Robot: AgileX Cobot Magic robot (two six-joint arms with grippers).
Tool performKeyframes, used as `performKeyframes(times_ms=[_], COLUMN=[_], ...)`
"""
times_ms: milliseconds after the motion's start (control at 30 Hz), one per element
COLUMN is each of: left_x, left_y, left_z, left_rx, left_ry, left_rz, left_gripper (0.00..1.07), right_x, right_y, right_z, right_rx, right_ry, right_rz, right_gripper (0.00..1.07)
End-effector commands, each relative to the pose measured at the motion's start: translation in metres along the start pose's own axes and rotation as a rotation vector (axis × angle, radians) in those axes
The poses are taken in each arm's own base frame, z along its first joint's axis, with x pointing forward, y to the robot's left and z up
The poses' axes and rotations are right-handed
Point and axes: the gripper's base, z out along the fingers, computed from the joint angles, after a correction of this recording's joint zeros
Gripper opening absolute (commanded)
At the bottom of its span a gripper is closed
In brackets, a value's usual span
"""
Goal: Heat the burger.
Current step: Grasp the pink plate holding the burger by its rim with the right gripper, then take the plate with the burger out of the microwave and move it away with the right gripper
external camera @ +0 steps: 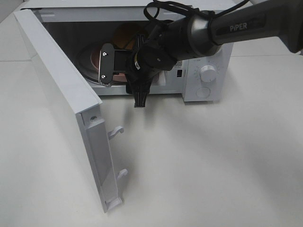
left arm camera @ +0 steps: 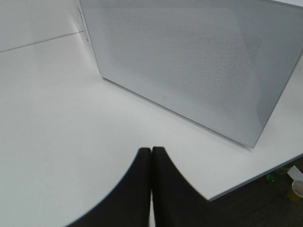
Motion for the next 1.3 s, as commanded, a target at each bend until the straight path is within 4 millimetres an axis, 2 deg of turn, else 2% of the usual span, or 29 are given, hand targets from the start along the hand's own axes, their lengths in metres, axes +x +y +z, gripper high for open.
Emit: performKeyframes(times_ms=[33, 400, 567, 633, 667, 700, 733, 767, 800, 867, 900, 1300], left_x=[0.002, 0.002, 0.002, 0.002, 0.002, 0.002, 0.002, 0.002, 0.002, 0.002, 0.002, 0.002], left_y=[0.000, 0.000, 0.000, 0.000, 0.000, 0.000, 0.000, 0.000, 0.000, 0.000, 0.000, 0.000], left_z=[-0.003, -0.003, -0.003, -0.003, -0.003, -0.003, -0.003, -0.003, -0.003, -0.003, -0.003, -0.003], left_rx=[-0.002, -0.002, -0.002, -0.002, -0.002, -0.002, -0.002, -0.002, -0.002, -0.002, -0.002, -0.002], left_ry=[-0.021, -0.021, -0.021, -0.021, -0.021, -0.021, -0.021, -0.021, -0.021, -0.021, -0.021, -0.021], left_rz=[0.003, 0.003, 0.003, 0.003, 0.003, 0.003, 0.003, 0.003, 0.003, 0.003, 0.003, 0.003], left_gripper=[0.00, 0.00, 0.00, 0.00, 0.00, 0.00, 0.00, 0.00, 0.00, 0.00, 0.00, 0.00], right_x=[0.000, 0.001, 0.003, 0.003, 0.003, 0.003, 0.003, 0.003, 0.004, 0.004, 0.004, 0.005], right_y=[0.001, 0.011, 0.012, 0.013, 0.013, 0.013, 0.013, 0.013, 0.014, 0.014, 0.014, 0.015], right_z=[0.003, 0.016, 0.017, 0.018, 0.018, 0.018, 0.018, 0.018, 0.018, 0.018, 0.018, 0.018], right_rx=[0.004, -0.019, -0.021, -0.026, -0.026, -0.026, -0.026, -0.027, -0.029, -0.031, -0.034, -0.045], right_ry=[-0.009, -0.006, -0.004, 0.001, 0.001, 0.001, 0.001, 0.002, 0.007, 0.009, 0.015, 0.030], right_rz=[0.011, 0.014, 0.019, 0.023, 0.023, 0.023, 0.023, 0.023, 0.023, 0.022, 0.022, -0.012], right_gripper=[0.57, 0.54, 0.49, 0.34, 0.34, 0.23, 0.23, 0.19, 0.11, 0.08, 0.01, 0.00])
